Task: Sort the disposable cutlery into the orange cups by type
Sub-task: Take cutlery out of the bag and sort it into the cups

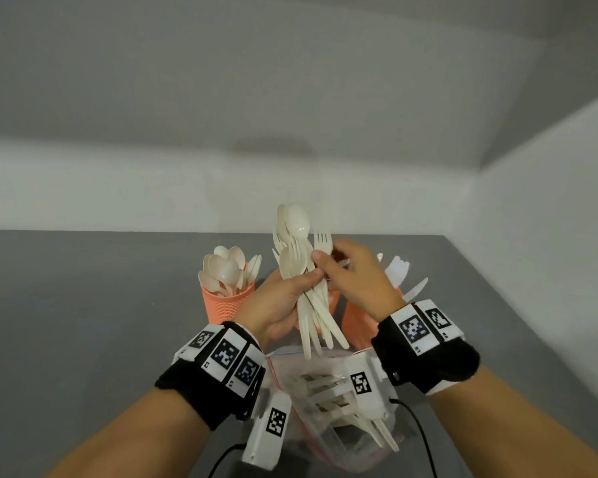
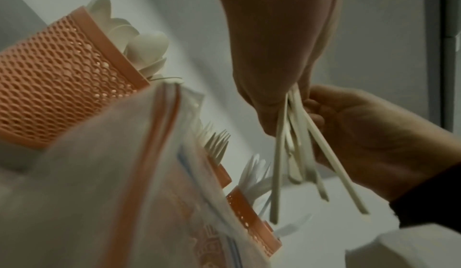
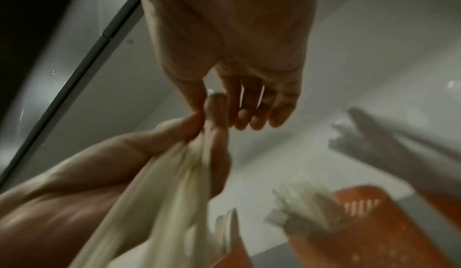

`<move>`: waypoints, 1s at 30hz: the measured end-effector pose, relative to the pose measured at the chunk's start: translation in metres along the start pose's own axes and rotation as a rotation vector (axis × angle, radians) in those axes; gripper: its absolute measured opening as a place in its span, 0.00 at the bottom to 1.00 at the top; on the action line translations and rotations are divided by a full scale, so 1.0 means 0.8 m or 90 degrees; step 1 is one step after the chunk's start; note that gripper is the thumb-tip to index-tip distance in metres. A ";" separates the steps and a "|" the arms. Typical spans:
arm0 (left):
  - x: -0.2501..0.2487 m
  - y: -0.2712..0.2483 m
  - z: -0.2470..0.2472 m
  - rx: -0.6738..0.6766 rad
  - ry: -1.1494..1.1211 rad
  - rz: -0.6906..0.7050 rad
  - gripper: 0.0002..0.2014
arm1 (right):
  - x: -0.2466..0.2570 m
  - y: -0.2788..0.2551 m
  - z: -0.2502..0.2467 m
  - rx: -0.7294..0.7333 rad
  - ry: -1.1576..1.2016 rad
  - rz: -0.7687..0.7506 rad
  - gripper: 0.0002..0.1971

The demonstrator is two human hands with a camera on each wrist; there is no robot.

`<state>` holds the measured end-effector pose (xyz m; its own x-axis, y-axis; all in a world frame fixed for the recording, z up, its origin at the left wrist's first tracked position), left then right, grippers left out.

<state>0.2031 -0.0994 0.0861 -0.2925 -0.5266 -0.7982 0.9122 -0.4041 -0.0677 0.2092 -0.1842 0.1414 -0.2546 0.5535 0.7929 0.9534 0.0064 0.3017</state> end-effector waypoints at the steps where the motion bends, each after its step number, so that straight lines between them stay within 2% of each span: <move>1: -0.001 0.001 0.001 -0.001 -0.002 0.007 0.11 | -0.001 -0.002 0.008 0.017 0.031 0.034 0.13; 3: -0.003 -0.001 0.000 -0.007 0.004 0.017 0.10 | 0.000 -0.003 0.006 -0.004 0.112 0.080 0.15; 4: -0.004 -0.002 -0.003 -0.013 0.010 0.021 0.10 | 0.005 -0.002 -0.003 -0.043 0.163 0.090 0.15; 6: -0.002 -0.002 -0.009 -0.032 0.011 0.014 0.10 | 0.018 -0.002 -0.027 -0.134 0.285 0.071 0.14; 7: -0.001 -0.003 -0.011 -0.042 0.013 0.013 0.09 | 0.028 -0.002 -0.035 -0.151 0.317 0.049 0.14; 10: -0.001 -0.002 -0.012 -0.049 0.042 0.023 0.05 | 0.046 -0.005 -0.017 -0.057 0.247 0.009 0.10; 13: -0.004 -0.004 0.000 -0.018 0.083 0.028 0.13 | 0.032 -0.015 0.020 0.060 0.128 0.078 0.16; 15: -0.004 -0.008 0.002 -0.019 0.084 0.017 0.17 | 0.023 -0.018 0.026 0.088 0.113 0.105 0.18; 17: -0.003 -0.010 0.002 -0.011 0.089 0.006 0.17 | 0.021 -0.019 0.026 0.103 0.127 0.122 0.18; 23: 0.004 -0.014 0.014 0.058 0.084 -0.020 0.05 | -0.001 -0.022 0.024 0.106 0.207 0.206 0.20; 25: 0.010 -0.015 0.013 0.058 0.084 -0.028 0.08 | -0.007 -0.024 0.018 0.070 0.227 0.221 0.18; 27: 0.014 -0.015 0.012 0.052 0.063 -0.044 0.11 | -0.017 -0.023 0.006 -0.004 0.283 0.248 0.13; 30: 0.015 -0.015 0.009 0.016 0.050 -0.061 0.07 | -0.020 -0.017 -0.019 -0.097 0.336 0.225 0.10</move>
<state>0.1864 -0.1062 0.0817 -0.3537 -0.4254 -0.8330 0.8737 -0.4683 -0.1318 0.1977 -0.2056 0.1323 -0.0119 0.0167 0.9998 0.9705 -0.2408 0.0156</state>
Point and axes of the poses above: each hand's wrist, its own y-axis towards the middle knuckle, its own z-axis out of the palm, x = y × z, the point moved 9 cm from there along y, towards the middle knuckle, and after that the axes turned 2 degrees about -x, right-handed, at the moved point
